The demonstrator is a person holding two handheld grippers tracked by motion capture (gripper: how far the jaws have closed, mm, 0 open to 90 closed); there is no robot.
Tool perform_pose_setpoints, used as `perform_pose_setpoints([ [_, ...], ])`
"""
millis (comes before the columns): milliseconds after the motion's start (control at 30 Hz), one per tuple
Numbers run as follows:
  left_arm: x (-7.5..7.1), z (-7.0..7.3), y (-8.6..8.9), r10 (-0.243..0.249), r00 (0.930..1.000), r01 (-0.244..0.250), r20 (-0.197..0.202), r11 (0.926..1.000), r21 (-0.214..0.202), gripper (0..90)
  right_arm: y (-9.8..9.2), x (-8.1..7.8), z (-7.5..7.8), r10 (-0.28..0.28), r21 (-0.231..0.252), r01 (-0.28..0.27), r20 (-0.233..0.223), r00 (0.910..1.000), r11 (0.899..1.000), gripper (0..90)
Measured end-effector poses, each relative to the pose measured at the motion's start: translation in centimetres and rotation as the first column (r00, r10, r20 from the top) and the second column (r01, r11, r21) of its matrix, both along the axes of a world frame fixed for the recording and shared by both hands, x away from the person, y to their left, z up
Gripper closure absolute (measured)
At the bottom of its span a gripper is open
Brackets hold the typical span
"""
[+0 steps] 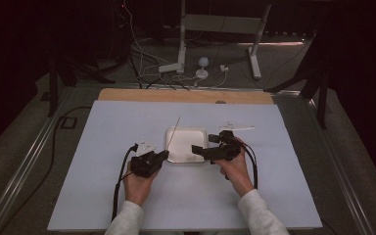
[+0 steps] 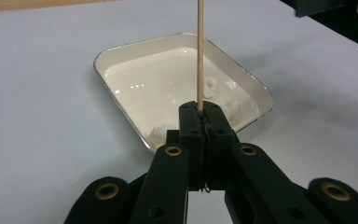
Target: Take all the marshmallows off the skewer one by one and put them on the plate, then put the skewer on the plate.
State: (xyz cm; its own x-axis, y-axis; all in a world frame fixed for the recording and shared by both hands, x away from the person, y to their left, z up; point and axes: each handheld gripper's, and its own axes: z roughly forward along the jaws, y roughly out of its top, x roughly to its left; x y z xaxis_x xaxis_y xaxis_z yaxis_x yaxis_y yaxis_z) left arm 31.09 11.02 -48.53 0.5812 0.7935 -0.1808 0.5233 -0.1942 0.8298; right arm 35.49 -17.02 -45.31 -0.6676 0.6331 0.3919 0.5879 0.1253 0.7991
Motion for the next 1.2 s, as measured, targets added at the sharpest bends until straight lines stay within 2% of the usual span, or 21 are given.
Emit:
perform_pose_setpoints([
  [100, 0.3, 0.2, -0.1, 0.001, 1.0000, -0.001, 0.000, 1.0000, -0.005, 89.6, -0.7, -0.3, 0.2, -0.007, -0.004, 0.008, 0.023, 0.9997, 1.000, 0.0],
  [333, 0.8, 0.8, -0.3, 0.009, 0.9999, -0.009, 0.008, 0.9998, -0.017, 89.5, -1.9, -1.1, -0.1, -0.020, -0.026, 0.021, 0.040, 0.9990, 0.999, 0.0],
  [533, 1.1, 1.0, -0.4, 0.018, 0.9998, -0.018, 0.009, 0.9995, -0.025, 89.5, -3.0, -1.9, 0.1, -0.023, -0.014, 0.025, 0.070, 0.9973, 1.000, 0.0],
  [667, 1.3, 1.1, -0.5, 0.013, 0.9998, -0.013, 0.012, 0.9989, -0.046, 89.4, -3.8, -2.3, 0.0, -0.024, -0.013, 0.025, 0.087, 0.9960, 1.000, 0.0],
  [867, 1.7, 1.3, -0.8, 0.020, 0.9997, -0.019, 0.014, 0.9989, -0.043, 89.4, -5.2, -3.0, -0.1, -0.043, -0.024, 0.045, 0.096, 0.9945, 0.999, 0.0],
  [1100, 2.0, 1.4, -1.1, 0.027, 0.9996, -0.026, 0.011, 0.9983, -0.052, 89.4, -6.9, -4.3, -0.3, -0.042, -0.041, 0.047, 0.116, 0.9924, 0.998, 0.0],
  [1200, 2.1, 1.5, -1.2, 0.015, 0.9998, -0.014, 0.015, 0.9982, -0.059, 89.4, -7.7, -5.0, -0.5, -0.048, -0.042, 0.053, 0.129, 0.9905, 0.998, 0.0],
])
